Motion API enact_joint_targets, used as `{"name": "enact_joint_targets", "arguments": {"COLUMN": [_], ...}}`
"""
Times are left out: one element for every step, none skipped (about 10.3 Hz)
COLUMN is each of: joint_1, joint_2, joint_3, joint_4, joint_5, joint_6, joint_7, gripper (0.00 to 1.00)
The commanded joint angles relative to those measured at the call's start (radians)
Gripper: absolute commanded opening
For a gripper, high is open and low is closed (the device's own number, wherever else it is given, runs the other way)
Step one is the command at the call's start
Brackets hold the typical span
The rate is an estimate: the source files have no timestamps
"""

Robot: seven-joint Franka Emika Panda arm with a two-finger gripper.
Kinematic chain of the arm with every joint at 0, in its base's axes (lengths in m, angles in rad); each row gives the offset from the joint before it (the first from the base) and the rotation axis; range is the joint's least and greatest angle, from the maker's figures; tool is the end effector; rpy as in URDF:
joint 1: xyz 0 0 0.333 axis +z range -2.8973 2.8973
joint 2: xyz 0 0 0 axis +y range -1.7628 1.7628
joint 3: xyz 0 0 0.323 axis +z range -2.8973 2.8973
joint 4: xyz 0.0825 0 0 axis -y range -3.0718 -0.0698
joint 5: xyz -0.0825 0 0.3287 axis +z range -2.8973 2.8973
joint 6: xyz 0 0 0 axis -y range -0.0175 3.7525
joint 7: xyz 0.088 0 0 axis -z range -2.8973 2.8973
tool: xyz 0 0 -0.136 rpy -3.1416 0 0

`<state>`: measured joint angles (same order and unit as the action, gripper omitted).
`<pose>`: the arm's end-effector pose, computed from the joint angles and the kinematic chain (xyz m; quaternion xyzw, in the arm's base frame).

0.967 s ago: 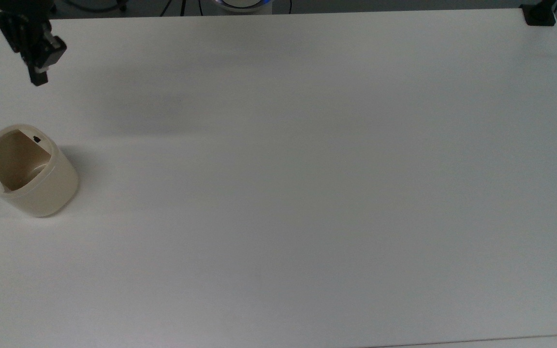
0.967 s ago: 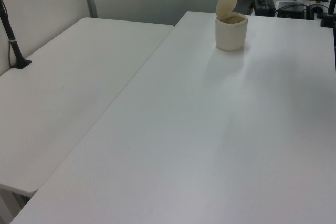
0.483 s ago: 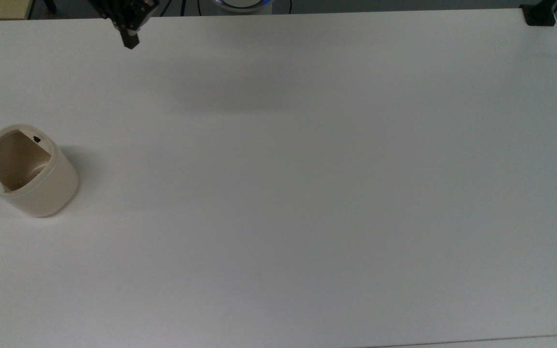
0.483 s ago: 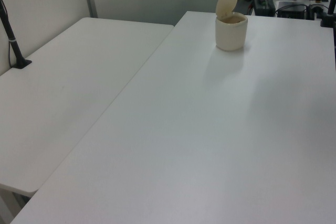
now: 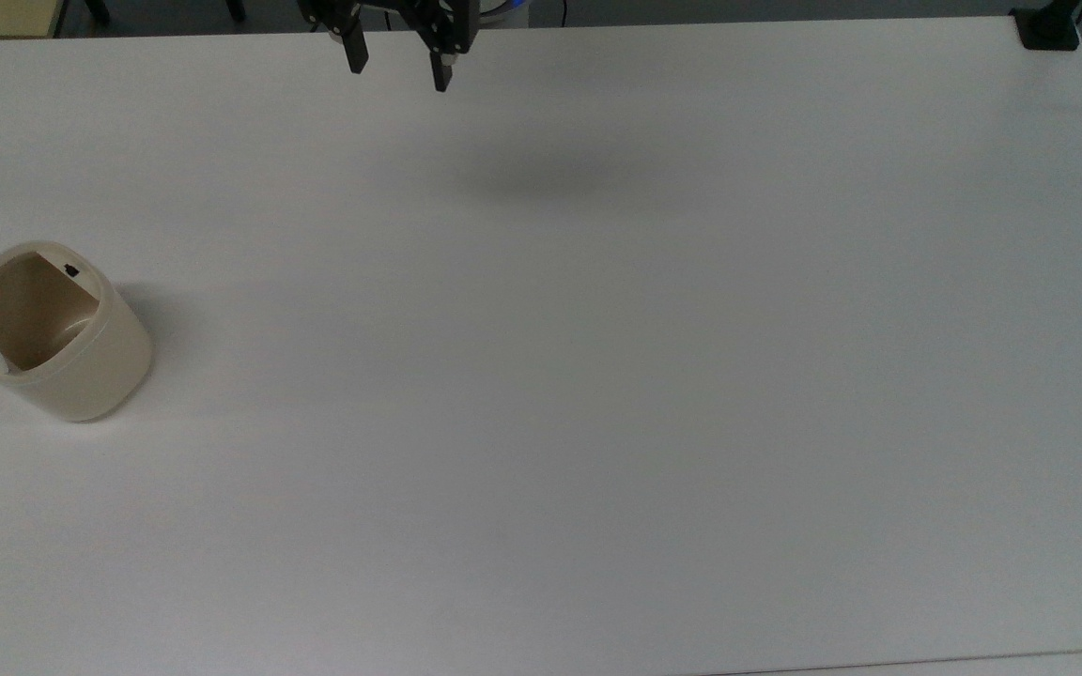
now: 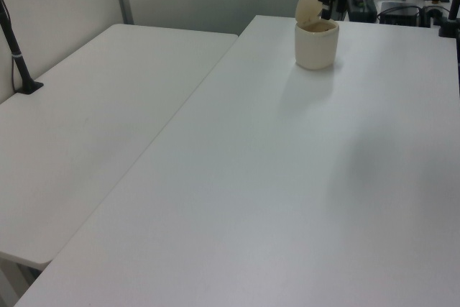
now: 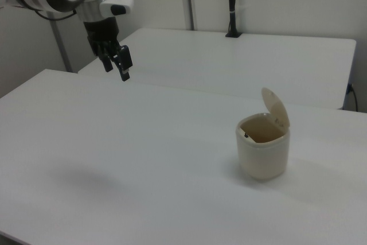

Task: Open the trash bin

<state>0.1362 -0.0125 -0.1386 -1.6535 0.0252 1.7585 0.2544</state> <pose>0.5155 0.0013 0.5915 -0.9898 0.1295 -0.0565 0.0206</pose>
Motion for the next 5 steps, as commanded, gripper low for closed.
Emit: {"name": "enact_joint_targets", "arguments": {"joint_1": [-0.033,-0.033,-0.033,-0.033,-0.035], "joint_2": [0.023,0.026,0.037,0.039,0.037], "joint_3": [0.025,0.025,0.025,0.025,0.025], "joint_4": [0.02,0.018,0.02,0.02,0.02], "joint_5": [-0.007,-0.01,-0.027,-0.043,-0.035], "joint_6": [-0.027,-0.024,-0.022,-0.021,-0.022], "joint_7": [-0.2,-0.245,-0.253,-0.251,-0.245], "gripper": [1.0,1.0,1.0,1.0,1.0]}}
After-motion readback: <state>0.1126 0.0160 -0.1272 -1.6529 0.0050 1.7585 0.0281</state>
